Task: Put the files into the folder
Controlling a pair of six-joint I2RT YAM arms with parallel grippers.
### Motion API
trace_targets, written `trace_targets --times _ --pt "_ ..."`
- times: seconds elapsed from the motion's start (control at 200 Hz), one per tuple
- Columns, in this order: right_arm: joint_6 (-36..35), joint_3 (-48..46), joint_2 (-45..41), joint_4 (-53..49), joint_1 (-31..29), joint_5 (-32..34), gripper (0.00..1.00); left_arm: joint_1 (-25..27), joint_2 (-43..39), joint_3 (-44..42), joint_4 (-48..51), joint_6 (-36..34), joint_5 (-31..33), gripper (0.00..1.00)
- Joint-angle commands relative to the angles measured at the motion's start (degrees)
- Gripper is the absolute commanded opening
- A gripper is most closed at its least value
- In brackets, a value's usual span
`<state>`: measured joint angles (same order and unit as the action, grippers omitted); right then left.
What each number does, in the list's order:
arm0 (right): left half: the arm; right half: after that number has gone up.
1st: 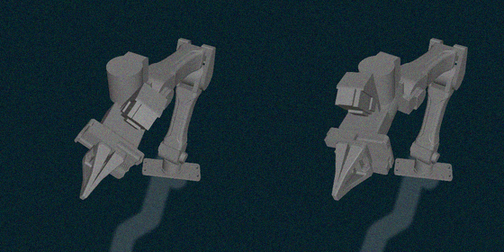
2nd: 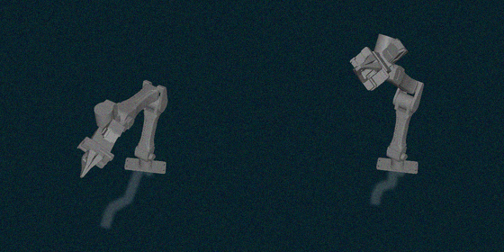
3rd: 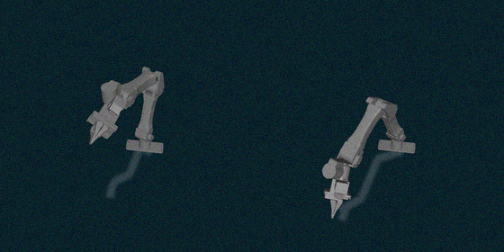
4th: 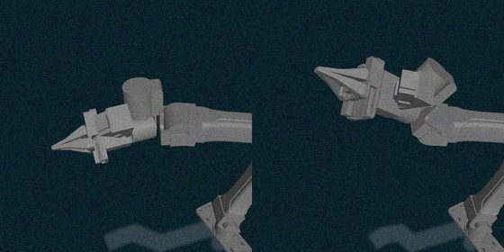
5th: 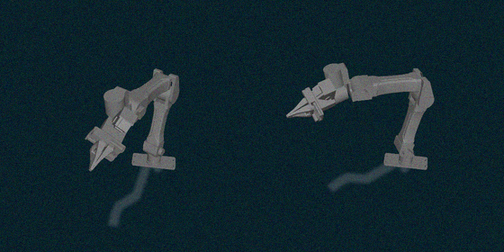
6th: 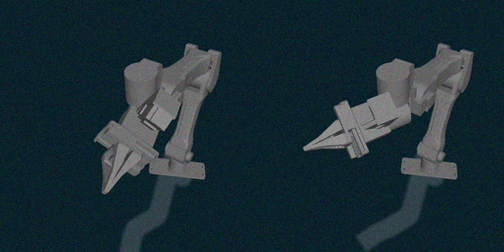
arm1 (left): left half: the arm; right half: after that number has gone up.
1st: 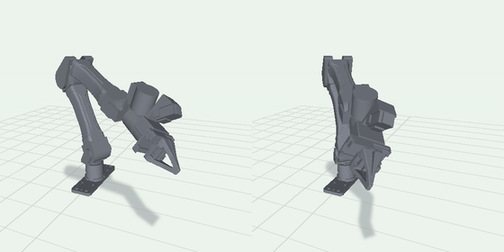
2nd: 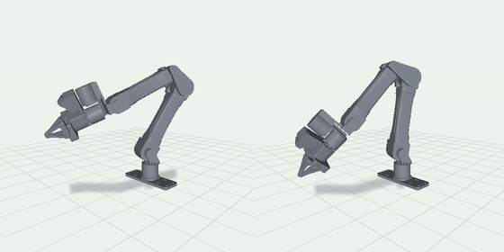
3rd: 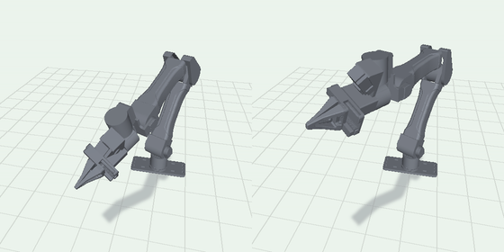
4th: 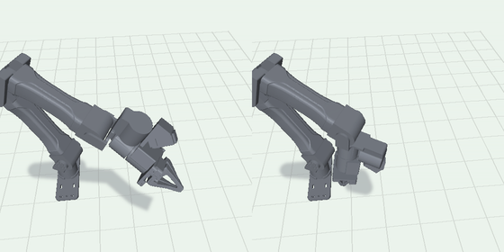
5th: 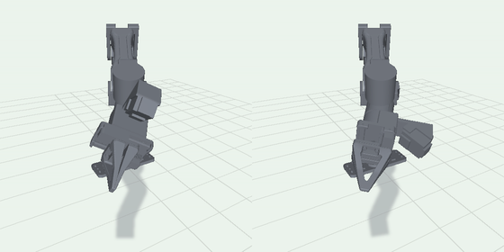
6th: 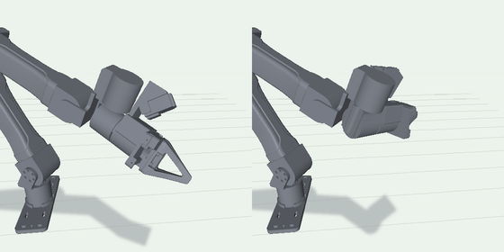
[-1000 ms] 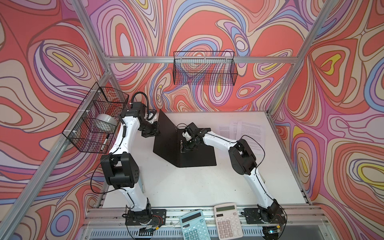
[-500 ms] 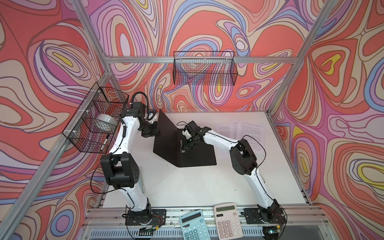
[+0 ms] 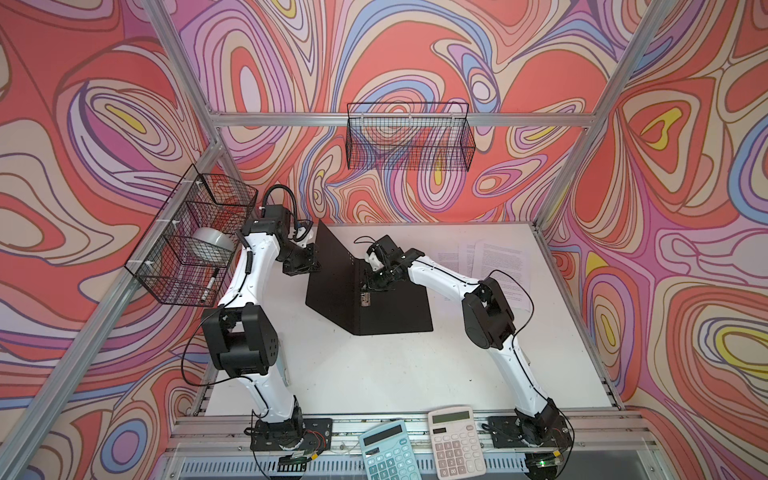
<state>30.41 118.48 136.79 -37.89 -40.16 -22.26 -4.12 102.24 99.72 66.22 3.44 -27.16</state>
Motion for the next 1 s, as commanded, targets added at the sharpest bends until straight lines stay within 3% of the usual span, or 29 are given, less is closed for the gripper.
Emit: trace_targets --times 0.0,0.2,0.361,0.486,0.711,0.997 --pt "-0.84 0.27 -3.65 2.05 0.26 1.79 0.35 -0.01 1.26 -0.57 1.02 0.45 -1.32 0.0" --pt "-2.04 -2.0 -8.64 3.08 0.39 4.26 0.36 -0.01 1.3 -0.16 0.8 0.5 -0.45 0.0" --pt "-0.59 -11.53 -13.94 6.22 0.52 3.82 0.33 -0.01 1.38 -0.44 0.82 0.36 0.35 0.0" --pt "0.45 -19.65 -16.2 10.67 0.52 -0.23 0.27 -0.01 1.03 -0.42 1.26 0.14 0.53 0.0" --pt "2.67 -23.44 -12.9 16.21 0.52 -7.88 0.2 -0.01 0.09 -0.95 1.55 0.34 0.75 0.0" --pt "2.79 -17.68 -5.22 16.02 0.52 -11.79 0.2 -0.01 -0.06 -1.71 1.57 0.28 0.62 0.0"
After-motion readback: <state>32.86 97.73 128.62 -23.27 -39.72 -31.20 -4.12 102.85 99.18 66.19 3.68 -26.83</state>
